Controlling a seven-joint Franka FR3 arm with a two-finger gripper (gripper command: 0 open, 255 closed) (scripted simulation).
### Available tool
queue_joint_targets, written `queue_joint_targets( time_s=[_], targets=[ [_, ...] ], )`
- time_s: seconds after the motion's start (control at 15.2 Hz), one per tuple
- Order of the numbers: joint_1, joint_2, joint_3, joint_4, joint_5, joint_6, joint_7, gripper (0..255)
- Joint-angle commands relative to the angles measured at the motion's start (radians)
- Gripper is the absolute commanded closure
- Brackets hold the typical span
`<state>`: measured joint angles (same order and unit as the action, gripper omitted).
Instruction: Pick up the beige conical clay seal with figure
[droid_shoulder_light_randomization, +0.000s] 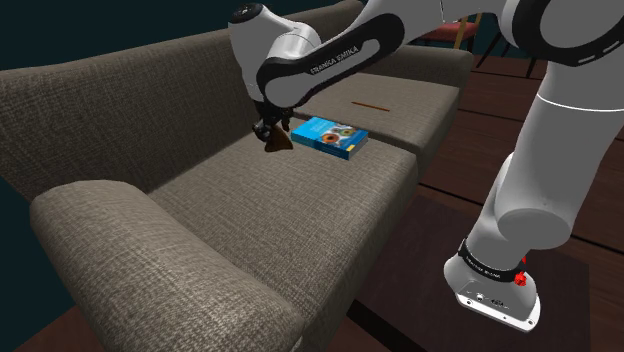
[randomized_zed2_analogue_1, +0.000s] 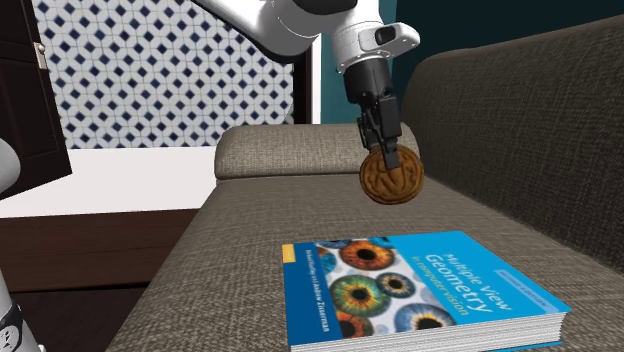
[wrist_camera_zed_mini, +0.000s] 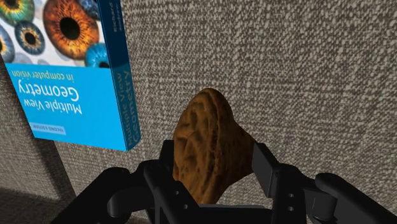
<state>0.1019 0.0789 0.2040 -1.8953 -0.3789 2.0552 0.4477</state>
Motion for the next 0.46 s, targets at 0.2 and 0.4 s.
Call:
queue_joint_targets(
  time_s=[0.2,0.4],
  targets=[
    [0.002,-0.015,0.002,0.051,0.014,-0.062,-0.023,255],
    [0.002,-0.018,0.003,0.063,0.017,-0.076,-0.029,255]
  ],
)
